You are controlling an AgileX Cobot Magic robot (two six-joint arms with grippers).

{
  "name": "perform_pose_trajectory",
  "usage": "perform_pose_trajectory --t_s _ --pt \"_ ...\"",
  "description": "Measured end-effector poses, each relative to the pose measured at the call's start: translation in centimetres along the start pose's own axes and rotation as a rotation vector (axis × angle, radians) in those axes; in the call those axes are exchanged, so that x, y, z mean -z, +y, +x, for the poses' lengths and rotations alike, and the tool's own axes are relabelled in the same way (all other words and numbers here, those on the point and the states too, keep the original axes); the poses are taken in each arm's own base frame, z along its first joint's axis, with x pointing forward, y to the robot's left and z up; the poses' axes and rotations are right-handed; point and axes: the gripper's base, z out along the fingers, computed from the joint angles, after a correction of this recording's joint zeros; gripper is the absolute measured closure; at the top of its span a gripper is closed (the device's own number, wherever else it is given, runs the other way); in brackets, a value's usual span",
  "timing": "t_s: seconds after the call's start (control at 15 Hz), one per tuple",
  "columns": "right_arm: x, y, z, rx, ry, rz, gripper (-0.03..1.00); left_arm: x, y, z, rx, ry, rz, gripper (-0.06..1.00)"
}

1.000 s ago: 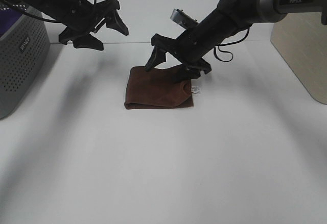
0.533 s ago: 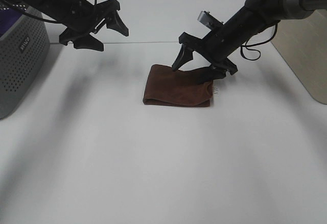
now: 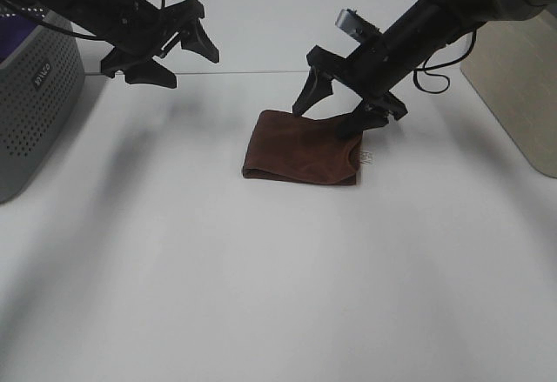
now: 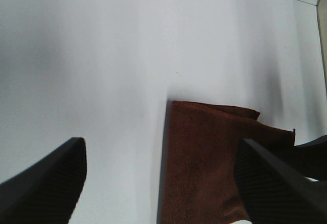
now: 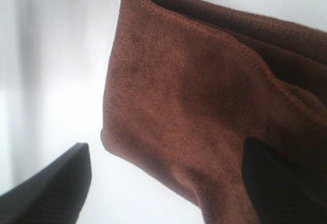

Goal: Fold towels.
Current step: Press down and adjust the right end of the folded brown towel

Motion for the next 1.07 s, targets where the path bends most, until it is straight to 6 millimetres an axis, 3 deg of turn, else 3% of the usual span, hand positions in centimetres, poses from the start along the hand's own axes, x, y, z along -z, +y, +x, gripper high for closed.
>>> perform_pose_trajectory --t_s 0.2,0.47,0.73,0.93,1.07 --pt "1.3 -1.1 -0.2 0.000 -0.016 0.035 0.20 0.0 0.0 0.0 -0.003 0.005 -0.002 0.19" --pt "-0.9 -3.4 -0.1 -0.036 0.018 0.055 0.20 0.0 0.0 0.1 -0.003 0.009 -0.001 0.19" --pt "-0.7 -3.4 -0.1 -0.022 0.010 0.076 0.20 0.0 0.0 0.1 -0.004 0.013 -0.002 0.19" --pt "3.8 -0.5 -0.3 0.059 -0.051 0.103 0.20 1.1 -0.6 0.1 -0.063 0.034 -0.014 0.19" --pt "8.1 2.3 0.4 0.126 -0.093 0.124 0.20 3.8 -2.1 -0.2 -0.169 0.040 -0.033 0.19"
